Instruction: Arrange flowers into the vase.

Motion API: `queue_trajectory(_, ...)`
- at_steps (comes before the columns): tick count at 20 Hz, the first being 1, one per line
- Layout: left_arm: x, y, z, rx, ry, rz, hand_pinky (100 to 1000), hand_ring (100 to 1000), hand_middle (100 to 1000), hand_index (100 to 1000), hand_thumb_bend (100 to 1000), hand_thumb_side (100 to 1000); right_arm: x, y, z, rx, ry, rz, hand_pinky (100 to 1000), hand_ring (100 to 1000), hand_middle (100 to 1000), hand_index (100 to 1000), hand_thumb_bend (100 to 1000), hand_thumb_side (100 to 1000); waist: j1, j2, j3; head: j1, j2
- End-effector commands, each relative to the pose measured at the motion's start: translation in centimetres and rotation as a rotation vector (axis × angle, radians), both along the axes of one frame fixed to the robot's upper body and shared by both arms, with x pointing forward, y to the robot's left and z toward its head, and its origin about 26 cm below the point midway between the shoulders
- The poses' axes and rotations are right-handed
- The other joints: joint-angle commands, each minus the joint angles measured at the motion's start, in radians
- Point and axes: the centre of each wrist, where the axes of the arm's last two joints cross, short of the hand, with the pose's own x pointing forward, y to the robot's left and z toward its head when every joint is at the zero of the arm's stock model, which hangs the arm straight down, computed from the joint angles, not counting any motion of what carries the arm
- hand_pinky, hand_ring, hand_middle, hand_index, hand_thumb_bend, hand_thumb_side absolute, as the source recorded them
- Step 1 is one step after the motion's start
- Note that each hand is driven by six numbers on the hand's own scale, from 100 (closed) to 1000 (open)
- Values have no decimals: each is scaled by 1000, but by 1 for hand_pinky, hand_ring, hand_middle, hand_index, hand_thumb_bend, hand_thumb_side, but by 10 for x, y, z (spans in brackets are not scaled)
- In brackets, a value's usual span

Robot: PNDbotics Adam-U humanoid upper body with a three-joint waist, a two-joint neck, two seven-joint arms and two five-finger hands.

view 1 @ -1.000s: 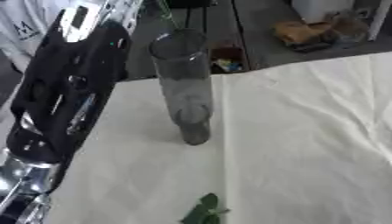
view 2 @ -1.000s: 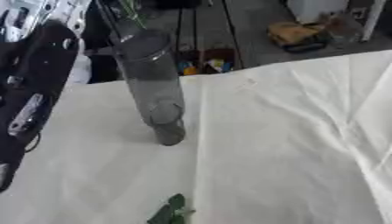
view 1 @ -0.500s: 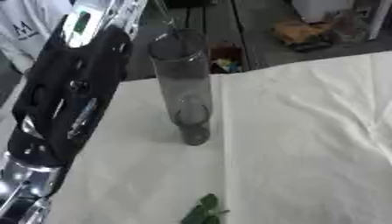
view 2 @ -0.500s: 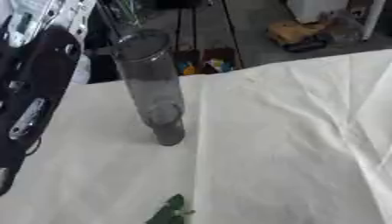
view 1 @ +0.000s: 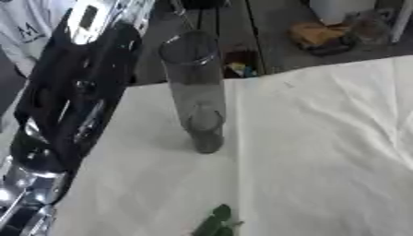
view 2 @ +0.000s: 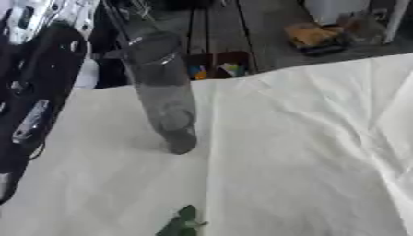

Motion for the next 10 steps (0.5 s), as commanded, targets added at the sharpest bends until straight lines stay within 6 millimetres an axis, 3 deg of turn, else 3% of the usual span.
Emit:
queue_trajectory(1, -13, 8, 21, -21, -52, 11, 100, 100, 100, 100, 100, 729, -3, -2, 8, -16, -20, 4, 752, 607, 476, 825, 100, 929, -7, -34, 2, -4, 14)
queue_trajectory(10, -16, 5, 24, -39, -13, 20, 100, 100, 100, 100, 100, 731, -3, -2, 6, -12, -13, 4, 752, 607, 476, 825, 100, 928, -10, -43, 5, -10, 31)
